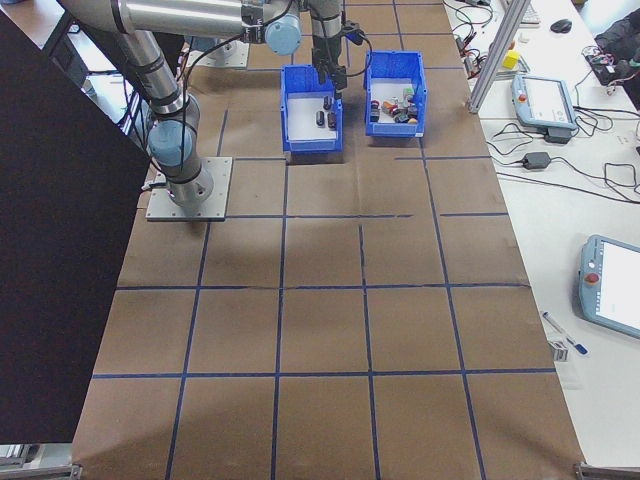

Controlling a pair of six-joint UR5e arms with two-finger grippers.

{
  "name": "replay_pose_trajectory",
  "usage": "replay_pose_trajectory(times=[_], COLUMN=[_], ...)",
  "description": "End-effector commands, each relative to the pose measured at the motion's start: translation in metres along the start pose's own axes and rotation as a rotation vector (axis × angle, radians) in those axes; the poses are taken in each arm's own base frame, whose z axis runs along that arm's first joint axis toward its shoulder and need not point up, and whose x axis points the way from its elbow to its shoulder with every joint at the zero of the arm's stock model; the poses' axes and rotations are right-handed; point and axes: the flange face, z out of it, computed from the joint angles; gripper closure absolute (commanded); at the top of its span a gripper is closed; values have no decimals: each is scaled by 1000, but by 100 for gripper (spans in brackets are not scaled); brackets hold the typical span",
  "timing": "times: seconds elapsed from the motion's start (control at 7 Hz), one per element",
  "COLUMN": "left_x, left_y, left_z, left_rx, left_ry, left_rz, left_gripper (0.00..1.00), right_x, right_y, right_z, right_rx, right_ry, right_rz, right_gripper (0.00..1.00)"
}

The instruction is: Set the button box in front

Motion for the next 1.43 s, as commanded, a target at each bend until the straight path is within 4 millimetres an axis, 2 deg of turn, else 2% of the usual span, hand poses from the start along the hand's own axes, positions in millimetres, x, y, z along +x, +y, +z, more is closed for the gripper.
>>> replay_pose_trajectory(times=[0.0, 0.14, 0.43, 1.29], left_x=[0, 0, -1, -1], left_y=[-1, -1, -1, -1], left_z=[1, 2, 2, 2], left_rx=[7, 12, 12, 13], left_ry=[1, 0, 0, 0], left_rz=[2, 1, 3, 3], left_gripper=[0, 0, 0, 0], right_x=[17, 21, 47, 45], right_y=[-9, -12, -22, -17], right_z=[-33, -41, -27, -28], right_rx=[10, 16, -17, -17], right_ry=[-48, -39, -41, -39], right_rz=[252, 269, 339, 345], right_gripper=[0, 0, 0, 0])
